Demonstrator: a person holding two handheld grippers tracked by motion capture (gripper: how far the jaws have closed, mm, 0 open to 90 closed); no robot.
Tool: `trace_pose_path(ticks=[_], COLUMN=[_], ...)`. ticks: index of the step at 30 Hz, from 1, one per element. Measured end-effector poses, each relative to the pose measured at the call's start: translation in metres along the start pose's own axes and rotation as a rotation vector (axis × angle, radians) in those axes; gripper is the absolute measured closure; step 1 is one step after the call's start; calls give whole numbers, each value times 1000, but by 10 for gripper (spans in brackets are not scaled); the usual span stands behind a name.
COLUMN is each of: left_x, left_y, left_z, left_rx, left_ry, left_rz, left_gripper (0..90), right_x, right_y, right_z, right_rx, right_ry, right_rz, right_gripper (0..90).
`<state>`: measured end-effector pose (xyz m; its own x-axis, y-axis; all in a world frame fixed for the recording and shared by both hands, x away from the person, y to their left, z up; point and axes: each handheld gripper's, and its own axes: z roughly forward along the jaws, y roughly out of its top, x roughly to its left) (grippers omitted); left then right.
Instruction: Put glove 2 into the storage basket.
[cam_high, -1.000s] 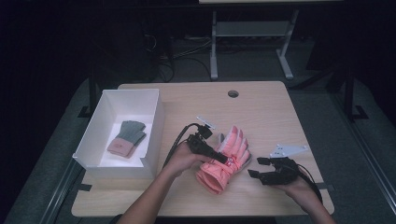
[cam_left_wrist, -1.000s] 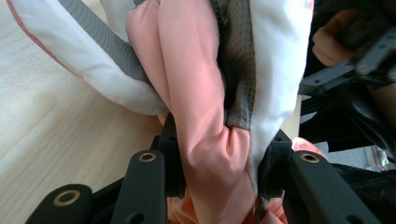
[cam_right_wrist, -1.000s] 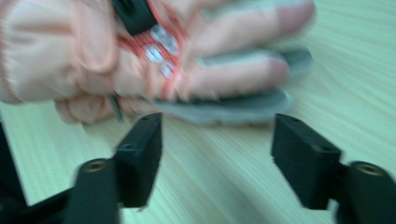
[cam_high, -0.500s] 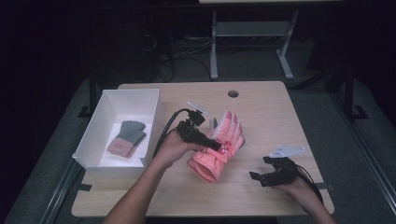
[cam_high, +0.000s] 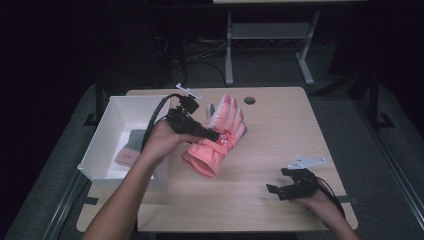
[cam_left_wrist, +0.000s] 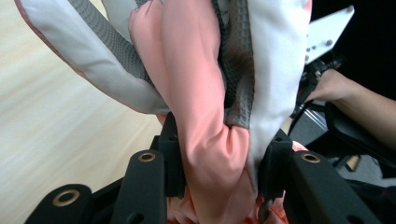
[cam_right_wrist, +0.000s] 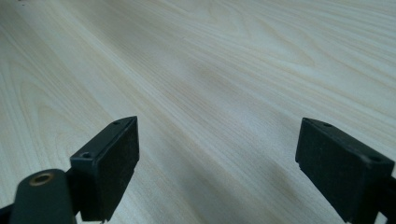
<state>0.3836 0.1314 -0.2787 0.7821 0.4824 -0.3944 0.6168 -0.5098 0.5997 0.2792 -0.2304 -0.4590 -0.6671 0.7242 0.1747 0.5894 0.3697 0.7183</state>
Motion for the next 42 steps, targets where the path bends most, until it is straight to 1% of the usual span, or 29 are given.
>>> trace_pose_path(ticks=[5, 8, 9, 12, 15, 17, 19, 20, 22, 24, 26, 28, 30, 32, 33, 36, 37, 39, 42], left_x=[8, 14, 17, 24, 33, 38, 43, 46, 53, 57, 63, 69, 76, 83, 85, 95, 100, 106, 115], left_y=[-3, -7, -9, -15, -21, -26, -32, -35, -43, -50, -59, -67, -75, -82, -84, -93, -96, -100, -107], left_z=[-29, -43, -49, -61, -75, -84, -91, -95, -104, -111, -118, -125, -131, -135, -136, -138, -138, -136, -127], left_rx=[-33, -51, -64, -79, -106, -114, -126, -132, -144, -155, -167, -179, -183, -189, -188, -189, -189, -180, -162], left_ry=[38, 60, 65, 95, 112, 128, 140, 150, 160, 175, 187, 202, 218, 234, 239, 250, 259, 275, 287], left_rz=[-19, -29, -43, -61, -84, -98, -119, -127, -148, -163, -182, -206, -226, -250, -255, -281, -294, -306, -322], left_gripper=[613, 613, 613, 613, 613, 612, 613, 612, 612, 612, 612, 613, 612, 612, 612, 612, 612, 612, 611], right_x=[0, 0, 0, 0, 0, 0, -1, 0, -1, 1, 2, 2, 1, 2, 2, 4, 4, 3, 2], right_y=[0, 0, 0, -1, -1, -1, 0, 1, 3, 2, 0, 0, 3, 4, 4, 5, 5, 5, 5], right_z=[0, 1, 1, 2, 2, 2, 1, 0, 0, -1, -3, -4, -2, 1, 3, 5, 5, 5, 4], right_rx=[1, 3, 3, 2, 2, 3, 0, 0, -11, -7, -19, -27, -29, -18, -12, -11, -10, -11, -9], right_ry=[2, 3, 3, 2, 2, 1, 1, 1, -6, -6, -18, -8, -6, 4, 8, 12, 14, 12, 10], right_rz=[3, 6, 6, 2, 2, 2, -2, 8, -4, 5, -13, -12, -20, -12, -24, -25, -23, -27, -16], right_gripper=[131, 126, 122, 121, 120, 118, 115, 112, 106, 106, 107, 107, 108, 107, 107, 107, 107, 107, 108])
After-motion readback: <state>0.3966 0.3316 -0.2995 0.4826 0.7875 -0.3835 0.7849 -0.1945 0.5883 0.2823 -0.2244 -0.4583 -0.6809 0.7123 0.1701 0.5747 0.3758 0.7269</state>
